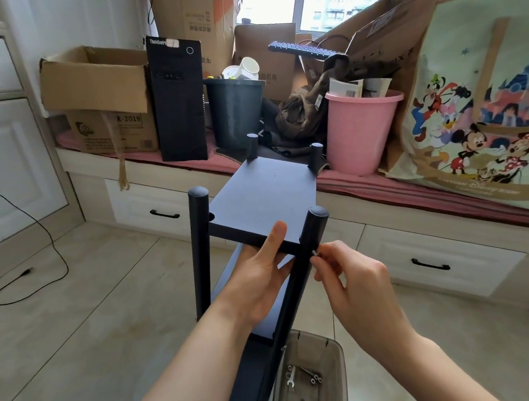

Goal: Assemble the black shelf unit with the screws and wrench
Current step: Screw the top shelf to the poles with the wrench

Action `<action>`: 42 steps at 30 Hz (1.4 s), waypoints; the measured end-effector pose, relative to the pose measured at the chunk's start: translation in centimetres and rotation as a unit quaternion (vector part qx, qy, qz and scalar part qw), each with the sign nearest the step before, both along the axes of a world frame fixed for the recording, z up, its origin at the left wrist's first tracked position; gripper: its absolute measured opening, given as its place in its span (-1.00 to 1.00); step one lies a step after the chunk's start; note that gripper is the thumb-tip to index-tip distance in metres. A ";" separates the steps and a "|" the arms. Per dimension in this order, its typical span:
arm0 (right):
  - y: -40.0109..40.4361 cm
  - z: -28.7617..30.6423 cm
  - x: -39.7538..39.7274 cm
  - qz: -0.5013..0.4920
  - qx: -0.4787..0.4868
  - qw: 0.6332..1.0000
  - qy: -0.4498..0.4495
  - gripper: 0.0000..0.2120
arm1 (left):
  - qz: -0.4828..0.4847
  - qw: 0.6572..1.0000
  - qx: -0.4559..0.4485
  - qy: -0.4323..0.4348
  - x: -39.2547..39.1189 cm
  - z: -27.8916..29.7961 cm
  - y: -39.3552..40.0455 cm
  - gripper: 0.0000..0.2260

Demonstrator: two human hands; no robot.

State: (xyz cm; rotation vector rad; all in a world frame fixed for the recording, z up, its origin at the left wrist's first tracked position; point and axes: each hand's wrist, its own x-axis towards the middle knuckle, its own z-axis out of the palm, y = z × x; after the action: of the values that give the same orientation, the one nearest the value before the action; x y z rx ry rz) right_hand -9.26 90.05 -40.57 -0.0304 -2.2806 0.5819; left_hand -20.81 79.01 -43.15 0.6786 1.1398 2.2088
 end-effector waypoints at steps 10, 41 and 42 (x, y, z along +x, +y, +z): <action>0.4 -0.2 -0.1 0.051 -0.047 0.997 -0.021 -0.89 | 0.029 0.997 -0.029 0.061 0.0 0.0 0.1 -0.40; 3.2 3.2 -1.9 0.216 -0.157 0.954 -0.140 -0.29 | 0.011 0.999 0.001 0.037 0.0 0.3 -0.7 -0.63; 3.2 3.2 -1.9 0.220 -0.154 0.954 -0.136 -0.30 | 0.015 0.999 0.004 0.033 0.1 0.3 -0.6 -0.62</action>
State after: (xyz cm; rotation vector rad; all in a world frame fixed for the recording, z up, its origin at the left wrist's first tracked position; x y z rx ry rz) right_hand -11.17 93.29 -37.36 0.2681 -2.4504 1.2291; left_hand -20.71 78.38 -42.87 0.7487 1.1822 2.2306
